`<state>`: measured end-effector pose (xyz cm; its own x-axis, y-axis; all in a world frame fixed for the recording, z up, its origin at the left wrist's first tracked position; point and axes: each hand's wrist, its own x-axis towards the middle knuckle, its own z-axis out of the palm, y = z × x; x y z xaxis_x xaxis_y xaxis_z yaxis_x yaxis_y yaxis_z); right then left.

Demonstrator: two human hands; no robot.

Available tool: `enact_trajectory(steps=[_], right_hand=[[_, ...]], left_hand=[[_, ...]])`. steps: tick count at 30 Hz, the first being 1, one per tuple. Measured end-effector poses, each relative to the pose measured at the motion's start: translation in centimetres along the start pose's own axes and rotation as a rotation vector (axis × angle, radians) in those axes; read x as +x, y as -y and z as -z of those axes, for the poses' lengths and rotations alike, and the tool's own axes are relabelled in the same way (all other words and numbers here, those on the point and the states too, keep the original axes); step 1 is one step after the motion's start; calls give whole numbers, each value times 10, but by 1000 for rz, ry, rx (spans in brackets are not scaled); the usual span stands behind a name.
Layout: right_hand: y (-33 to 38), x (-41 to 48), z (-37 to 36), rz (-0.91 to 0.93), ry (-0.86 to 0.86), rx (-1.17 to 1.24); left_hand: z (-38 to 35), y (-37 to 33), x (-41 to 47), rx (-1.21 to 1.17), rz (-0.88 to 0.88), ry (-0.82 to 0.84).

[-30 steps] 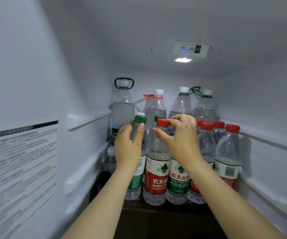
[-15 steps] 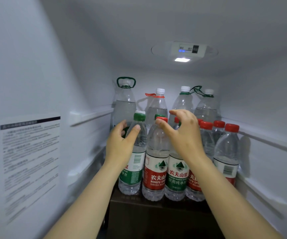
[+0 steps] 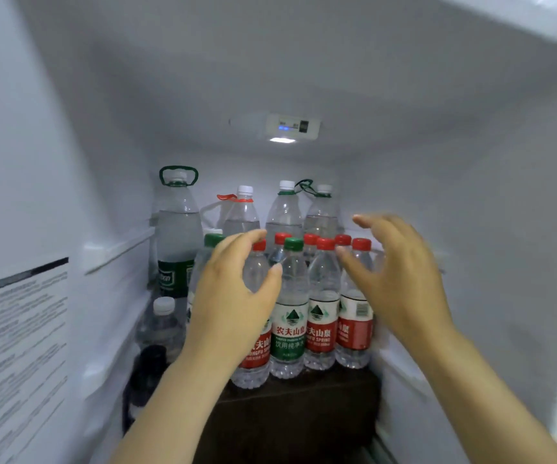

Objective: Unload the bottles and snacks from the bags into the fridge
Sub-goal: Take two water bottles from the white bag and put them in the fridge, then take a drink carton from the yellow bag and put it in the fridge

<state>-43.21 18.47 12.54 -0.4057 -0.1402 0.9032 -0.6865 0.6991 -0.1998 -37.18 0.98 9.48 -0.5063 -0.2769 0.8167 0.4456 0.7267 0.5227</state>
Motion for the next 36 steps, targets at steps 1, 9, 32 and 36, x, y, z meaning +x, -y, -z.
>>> enact_trajectory(steps=[1,9,32,36], right_hand=[[0,-1,9,-19,-13,-28],[8,-41,84,-62,-28,-329],[43,-283,338,-538,23,-981],[57,-324,384,-668,17,-1056]], left_hand=[[-2,-7,-3,-19,-32,40],[-19,-40,-19,-150,-185,200],[-86,-219,-210,-722,-469,793],[-95,-261,-257,-770,-534,889]])
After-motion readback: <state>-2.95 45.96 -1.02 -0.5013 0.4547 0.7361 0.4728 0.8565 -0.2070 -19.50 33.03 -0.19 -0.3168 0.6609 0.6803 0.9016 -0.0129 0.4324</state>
